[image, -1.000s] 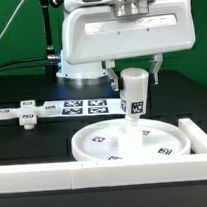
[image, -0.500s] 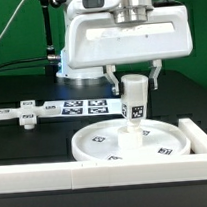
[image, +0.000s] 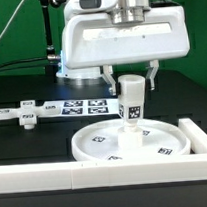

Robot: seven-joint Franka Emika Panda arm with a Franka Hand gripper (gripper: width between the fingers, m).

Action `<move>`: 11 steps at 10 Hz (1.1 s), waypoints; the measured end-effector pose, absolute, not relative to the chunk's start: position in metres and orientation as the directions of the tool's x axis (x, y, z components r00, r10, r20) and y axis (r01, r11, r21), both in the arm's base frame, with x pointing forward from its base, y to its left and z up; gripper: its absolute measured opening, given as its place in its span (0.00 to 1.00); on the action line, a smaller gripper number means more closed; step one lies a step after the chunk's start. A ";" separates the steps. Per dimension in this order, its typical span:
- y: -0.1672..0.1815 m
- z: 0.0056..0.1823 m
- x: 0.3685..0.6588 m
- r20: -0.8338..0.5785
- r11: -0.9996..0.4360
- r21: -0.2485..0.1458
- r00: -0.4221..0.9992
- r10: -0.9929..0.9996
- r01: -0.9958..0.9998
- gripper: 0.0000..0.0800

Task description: Assemble round table

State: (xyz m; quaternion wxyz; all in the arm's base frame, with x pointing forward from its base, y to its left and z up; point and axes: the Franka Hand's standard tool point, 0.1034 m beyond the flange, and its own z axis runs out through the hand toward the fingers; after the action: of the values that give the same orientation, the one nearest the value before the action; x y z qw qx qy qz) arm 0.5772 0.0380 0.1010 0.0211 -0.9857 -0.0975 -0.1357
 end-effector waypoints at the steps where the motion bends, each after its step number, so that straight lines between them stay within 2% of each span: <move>1: 0.038 0.101 0.577 0.272 -0.980 -0.015 0.944 0.186 0.198 0.51; 11: 0.047 0.101 0.572 0.280 -0.978 -0.013 0.940 0.197 0.209 0.51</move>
Offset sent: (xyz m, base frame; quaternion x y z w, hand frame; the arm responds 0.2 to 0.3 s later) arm -0.0100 0.0037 -0.0031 -0.0016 -0.0052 0.0065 1.0000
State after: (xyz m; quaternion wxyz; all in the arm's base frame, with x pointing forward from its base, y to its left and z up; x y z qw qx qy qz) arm 0.5718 0.0467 0.1013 0.0212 -0.9846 -0.1029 -0.1400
